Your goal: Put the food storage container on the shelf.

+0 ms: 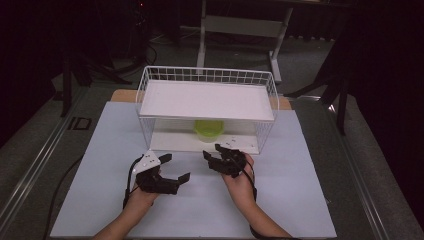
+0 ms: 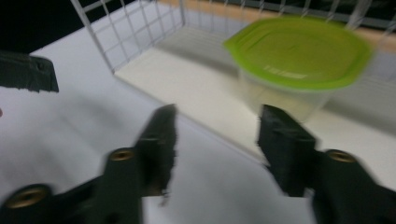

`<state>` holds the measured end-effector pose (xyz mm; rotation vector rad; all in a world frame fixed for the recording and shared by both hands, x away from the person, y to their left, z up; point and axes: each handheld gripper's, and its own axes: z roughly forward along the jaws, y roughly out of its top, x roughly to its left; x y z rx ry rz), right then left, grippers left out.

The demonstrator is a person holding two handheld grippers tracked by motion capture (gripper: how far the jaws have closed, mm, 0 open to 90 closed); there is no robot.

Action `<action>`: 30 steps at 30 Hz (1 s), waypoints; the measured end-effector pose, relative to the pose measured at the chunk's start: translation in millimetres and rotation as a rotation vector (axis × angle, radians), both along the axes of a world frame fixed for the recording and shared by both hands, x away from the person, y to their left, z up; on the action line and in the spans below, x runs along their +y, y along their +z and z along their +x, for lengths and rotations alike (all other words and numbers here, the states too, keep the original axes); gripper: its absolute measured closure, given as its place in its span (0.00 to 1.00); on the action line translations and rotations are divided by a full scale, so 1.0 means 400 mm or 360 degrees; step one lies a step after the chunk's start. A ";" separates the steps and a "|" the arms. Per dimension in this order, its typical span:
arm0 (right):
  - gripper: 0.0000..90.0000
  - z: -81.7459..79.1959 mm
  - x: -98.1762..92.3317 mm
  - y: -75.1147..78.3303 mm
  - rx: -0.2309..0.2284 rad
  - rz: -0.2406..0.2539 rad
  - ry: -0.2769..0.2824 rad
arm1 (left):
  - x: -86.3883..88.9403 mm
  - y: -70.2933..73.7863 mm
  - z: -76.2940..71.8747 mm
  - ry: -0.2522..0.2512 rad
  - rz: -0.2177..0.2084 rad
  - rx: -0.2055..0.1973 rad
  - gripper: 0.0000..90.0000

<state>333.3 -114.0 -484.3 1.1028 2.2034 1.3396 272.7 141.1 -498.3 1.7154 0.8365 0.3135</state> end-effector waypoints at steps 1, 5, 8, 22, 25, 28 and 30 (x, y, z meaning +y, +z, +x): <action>0.41 -0.012 -0.014 0.009 -0.0033 0.0033 -0.0015 | 0.000 0.002 -0.001 -0.0003 -0.0001 -0.0002 0.02; 0.27 -0.029 -0.038 0.017 -0.0038 0.0058 0.0021 | 0.003 0.014 -0.002 -0.0017 0.0014 -0.0012 0.02; 0.22 -0.040 -0.054 0.020 -0.0031 0.0089 0.0049 | 0.006 0.018 -0.005 -0.0026 0.0017 -0.0018 0.02; 0.20 -0.100 -0.127 0.026 -0.0064 0.0106 0.0060 | 0.036 0.025 -0.027 -0.0085 0.0020 0.0003 0.02; 0.20 -0.111 -0.141 0.029 -0.0063 0.0111 0.0065 | 0.044 0.026 -0.033 -0.0089 0.0027 0.0011 0.02; 0.20 -0.121 -0.156 0.028 -0.0052 0.0127 0.0070 | 0.052 0.026 -0.039 -0.0089 0.0021 0.0020 0.02; 0.20 -0.124 -0.161 0.027 -0.0050 0.0125 0.0069 | 0.058 0.026 -0.043 -0.0088 0.0009 0.0024 0.02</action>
